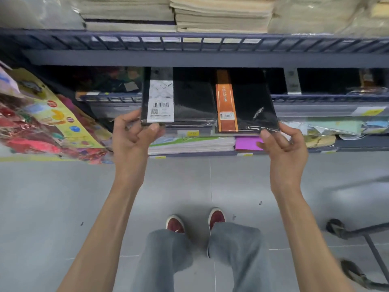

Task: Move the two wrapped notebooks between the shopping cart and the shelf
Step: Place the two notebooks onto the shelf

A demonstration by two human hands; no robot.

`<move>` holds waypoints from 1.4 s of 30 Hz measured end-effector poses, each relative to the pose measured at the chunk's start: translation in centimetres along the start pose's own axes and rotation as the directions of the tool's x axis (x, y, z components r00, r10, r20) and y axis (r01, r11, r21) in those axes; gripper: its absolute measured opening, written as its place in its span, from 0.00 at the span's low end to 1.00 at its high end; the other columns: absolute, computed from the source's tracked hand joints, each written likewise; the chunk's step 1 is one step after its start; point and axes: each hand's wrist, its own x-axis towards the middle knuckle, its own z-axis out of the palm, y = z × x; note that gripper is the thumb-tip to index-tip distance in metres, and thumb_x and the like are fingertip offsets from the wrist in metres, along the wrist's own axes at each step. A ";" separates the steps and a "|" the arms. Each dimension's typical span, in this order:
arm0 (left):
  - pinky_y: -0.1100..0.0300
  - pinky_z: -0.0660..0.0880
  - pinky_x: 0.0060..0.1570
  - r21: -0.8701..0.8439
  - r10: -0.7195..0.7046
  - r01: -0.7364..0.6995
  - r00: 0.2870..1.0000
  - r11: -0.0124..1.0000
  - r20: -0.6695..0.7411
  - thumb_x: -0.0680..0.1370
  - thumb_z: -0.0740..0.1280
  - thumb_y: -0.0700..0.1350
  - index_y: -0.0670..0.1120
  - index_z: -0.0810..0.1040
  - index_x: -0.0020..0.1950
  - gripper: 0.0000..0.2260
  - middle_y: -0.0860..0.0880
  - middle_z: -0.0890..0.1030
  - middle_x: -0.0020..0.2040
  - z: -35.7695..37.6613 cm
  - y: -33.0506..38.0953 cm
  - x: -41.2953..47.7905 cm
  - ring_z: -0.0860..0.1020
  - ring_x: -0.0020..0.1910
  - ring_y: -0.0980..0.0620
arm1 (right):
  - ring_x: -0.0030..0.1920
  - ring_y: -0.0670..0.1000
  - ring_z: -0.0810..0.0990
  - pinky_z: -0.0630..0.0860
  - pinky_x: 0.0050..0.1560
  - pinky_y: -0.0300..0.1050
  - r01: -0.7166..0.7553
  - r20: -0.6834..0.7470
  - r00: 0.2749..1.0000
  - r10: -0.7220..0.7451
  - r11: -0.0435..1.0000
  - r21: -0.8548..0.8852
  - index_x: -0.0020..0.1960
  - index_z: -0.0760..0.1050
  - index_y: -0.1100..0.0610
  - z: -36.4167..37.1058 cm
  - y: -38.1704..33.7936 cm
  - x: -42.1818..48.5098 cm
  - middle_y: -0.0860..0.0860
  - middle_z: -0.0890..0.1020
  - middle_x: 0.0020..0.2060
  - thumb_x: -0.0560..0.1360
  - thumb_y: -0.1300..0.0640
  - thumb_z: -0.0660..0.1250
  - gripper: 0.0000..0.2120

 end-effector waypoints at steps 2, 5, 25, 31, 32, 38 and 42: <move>0.55 0.80 0.53 0.004 0.059 -0.059 0.998 0.998 -0.020 0.79 0.66 0.31 0.42 0.68 0.61 0.14 0.39 0.83 0.57 0.0 -0.5 0.6 0.83 0.55 0.44 | 0.43 0.51 0.83 0.82 0.52 0.50 0.054 -0.018 0.998 -0.054 0.999 0.000 0.52 0.74 0.54 0.5 0.8 0.3 0.50 0.85 0.37 0.74 0.67 0.72 0.13; 0.56 0.81 0.50 0.018 0.139 -0.138 0.990 0.990 -0.031 0.79 0.66 0.31 0.43 0.69 0.59 0.13 0.40 0.82 0.57 -0.2 -1.2 1.5 0.84 0.55 0.46 | 0.46 0.54 0.82 0.82 0.53 0.55 0.140 -0.049 0.989 -0.140 0.990 -0.003 0.52 0.76 0.53 1.2 2.2 1.2 0.55 0.83 0.42 0.73 0.66 0.74 0.13; 0.57 0.82 0.47 0.214 0.574 -0.544 0.811 0.812 -0.116 0.77 0.72 0.53 0.54 0.70 0.53 0.12 0.60 0.85 0.46 1.0 -7.6 6.8 0.85 0.48 0.55 | 0.45 0.50 0.82 0.79 0.42 0.42 0.640 -0.127 0.767 -0.629 0.765 0.071 0.51 0.72 0.55 4.5 8.8 8.3 0.54 0.81 0.46 0.76 0.56 0.73 0.11; 0.59 0.81 0.49 0.239 0.676 -0.643 0.732 0.727 -0.087 0.78 0.71 0.50 0.53 0.69 0.51 0.11 0.54 0.84 0.46 0.9 -8.4 7.7 0.85 0.49 0.53 | 0.45 0.50 0.81 0.80 0.41 0.41 0.695 -0.133 0.718 -0.683 0.713 0.090 0.50 0.72 0.53 5.0 9.5 9.4 0.49 0.81 0.44 0.76 0.56 0.73 0.10; 0.57 0.81 0.48 0.245 0.688 -0.654 0.721 0.716 -0.086 0.78 0.71 0.50 0.53 0.69 0.51 0.11 0.53 0.83 0.46 0.8 -8.5 7.9 0.85 0.48 0.52 | 0.45 0.50 0.81 0.80 0.41 0.41 0.702 -0.132 0.712 -0.690 0.707 0.090 0.50 0.71 0.53 5.0 9.5 9.5 0.49 0.80 0.44 0.77 0.56 0.73 0.10; 0.64 0.80 0.40 0.246 0.727 -0.693 0.682 0.678 -0.082 0.79 0.71 0.47 0.44 0.71 0.51 0.11 0.53 0.81 0.43 0.9 -8.4 8.5 0.83 0.42 0.58 | 0.47 0.57 0.83 0.79 0.40 0.41 0.693 -0.116 0.721 -0.683 0.713 0.106 0.48 0.73 0.51 5.2 9.1 9.8 0.50 0.81 0.44 0.76 0.55 0.74 0.09; 0.69 0.75 0.39 0.357 0.747 -0.677 0.658 0.644 -0.101 0.77 0.72 0.51 0.49 0.71 0.49 0.11 0.52 0.78 0.41 1.2 -8.4 8.8 0.79 0.38 0.61 | 0.39 0.52 0.81 0.78 0.38 0.43 0.676 -0.101 0.735 -0.670 0.735 0.043 0.49 0.74 0.53 5.1 8.7 10.2 0.46 0.82 0.40 0.75 0.53 0.74 0.10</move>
